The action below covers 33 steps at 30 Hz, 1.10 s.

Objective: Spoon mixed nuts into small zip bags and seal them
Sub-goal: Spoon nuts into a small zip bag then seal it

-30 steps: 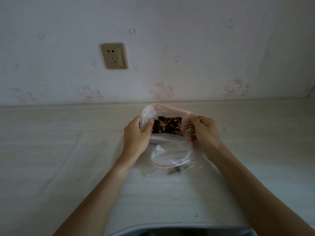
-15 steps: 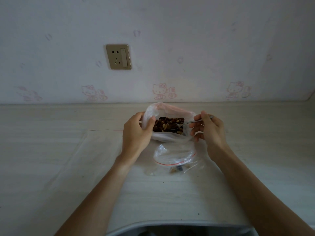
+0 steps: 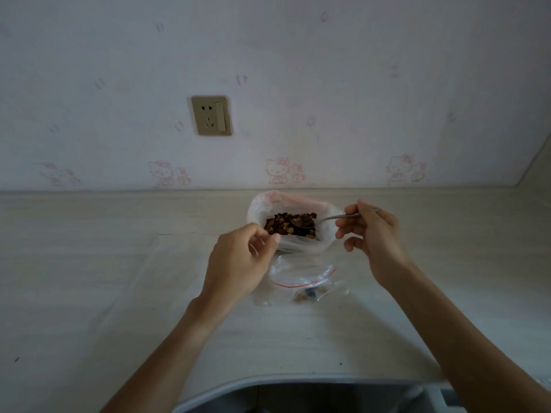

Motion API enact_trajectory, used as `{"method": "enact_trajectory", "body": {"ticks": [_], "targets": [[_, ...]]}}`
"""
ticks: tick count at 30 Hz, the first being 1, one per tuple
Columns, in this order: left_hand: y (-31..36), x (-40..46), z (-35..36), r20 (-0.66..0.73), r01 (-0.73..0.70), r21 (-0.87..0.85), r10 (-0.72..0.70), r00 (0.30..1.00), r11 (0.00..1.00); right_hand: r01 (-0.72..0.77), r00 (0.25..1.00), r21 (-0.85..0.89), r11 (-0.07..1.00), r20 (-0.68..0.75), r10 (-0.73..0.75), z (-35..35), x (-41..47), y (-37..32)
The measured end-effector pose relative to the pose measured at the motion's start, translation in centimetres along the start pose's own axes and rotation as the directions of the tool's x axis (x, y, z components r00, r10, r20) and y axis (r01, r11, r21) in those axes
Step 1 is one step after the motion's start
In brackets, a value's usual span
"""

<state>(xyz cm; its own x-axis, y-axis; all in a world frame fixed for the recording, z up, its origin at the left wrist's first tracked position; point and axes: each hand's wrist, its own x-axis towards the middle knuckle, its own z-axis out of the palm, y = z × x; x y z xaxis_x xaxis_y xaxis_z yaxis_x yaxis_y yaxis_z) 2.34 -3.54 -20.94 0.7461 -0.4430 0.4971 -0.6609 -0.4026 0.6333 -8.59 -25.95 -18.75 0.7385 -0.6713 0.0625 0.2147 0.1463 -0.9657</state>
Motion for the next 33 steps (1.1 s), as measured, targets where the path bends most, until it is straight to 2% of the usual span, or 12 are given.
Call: {"method": "enact_trajectory", "body": {"ticks": [6, 10, 12, 16, 18, 20, 23, 27, 31, 33], "targets": [[-0.9, -1.4, 0.8, 0.198, 0.130, 0.046, -0.137, 0.970, 0.990, 0.021, 0.995, -0.051, 0.998, 0.096, -0.016, -1.7, -3.1, -1.3], [-1.0, -1.4, 1.1, 0.238, 0.129, -0.054, -0.112, 0.965, 0.990, 0.119, 0.976, -0.213, 0.970, 0.206, -0.074, -2.1, -5.2, -1.8], [-0.9, -1.4, 1.1, 0.211, 0.094, -0.106, -0.070, 0.975, 0.990, 0.240, 0.939, -0.306, 0.921, 0.314, -0.140, -2.2, -6.0, -2.0], [-0.6, -1.5, 0.8, 0.139, -0.001, -0.189, 0.028, 0.990, 0.982, 0.499, 0.823, -0.456, 0.737, 0.515, -0.239, -2.2, -7.0, -2.5], [-0.4, -1.5, 0.7, 0.110, -0.030, -0.217, 0.055, 0.992, 0.976, 0.583, 0.771, -0.486, 0.652, 0.584, -0.254, -2.2, -7.4, -2.8], [-0.4, -1.5, 0.6, 0.100, -0.039, -0.225, 0.063, 0.993, 0.974, 0.610, 0.752, -0.491, 0.622, 0.606, -0.259, -2.0, -7.5, -2.9], [-0.6, -1.5, 0.6, 0.108, -0.031, -0.187, 0.052, 0.993, 0.982, 0.539, 0.803, -0.428, 0.726, 0.521, -0.289, -1.4, -7.1, -2.7], [-0.9, -1.5, 0.6, 0.098, -0.008, -0.172, 0.026, 0.995, 0.985, 0.344, 0.918, -0.275, 0.898, 0.301, -0.260, -0.9, -6.0, -2.3], [-1.0, -1.2, 0.5, 0.044, 0.019, -0.168, -0.012, 0.999, 0.986, 0.192, 0.977, -0.184, 0.964, 0.131, -0.170, -0.7, -4.4, -1.8], [-1.2, -0.8, 0.4, -0.019, 0.084, -0.147, -0.087, 0.996, 0.986, 0.153, 0.987, -0.171, 0.973, 0.066, -0.144, -0.4, -3.5, -1.7]]}}
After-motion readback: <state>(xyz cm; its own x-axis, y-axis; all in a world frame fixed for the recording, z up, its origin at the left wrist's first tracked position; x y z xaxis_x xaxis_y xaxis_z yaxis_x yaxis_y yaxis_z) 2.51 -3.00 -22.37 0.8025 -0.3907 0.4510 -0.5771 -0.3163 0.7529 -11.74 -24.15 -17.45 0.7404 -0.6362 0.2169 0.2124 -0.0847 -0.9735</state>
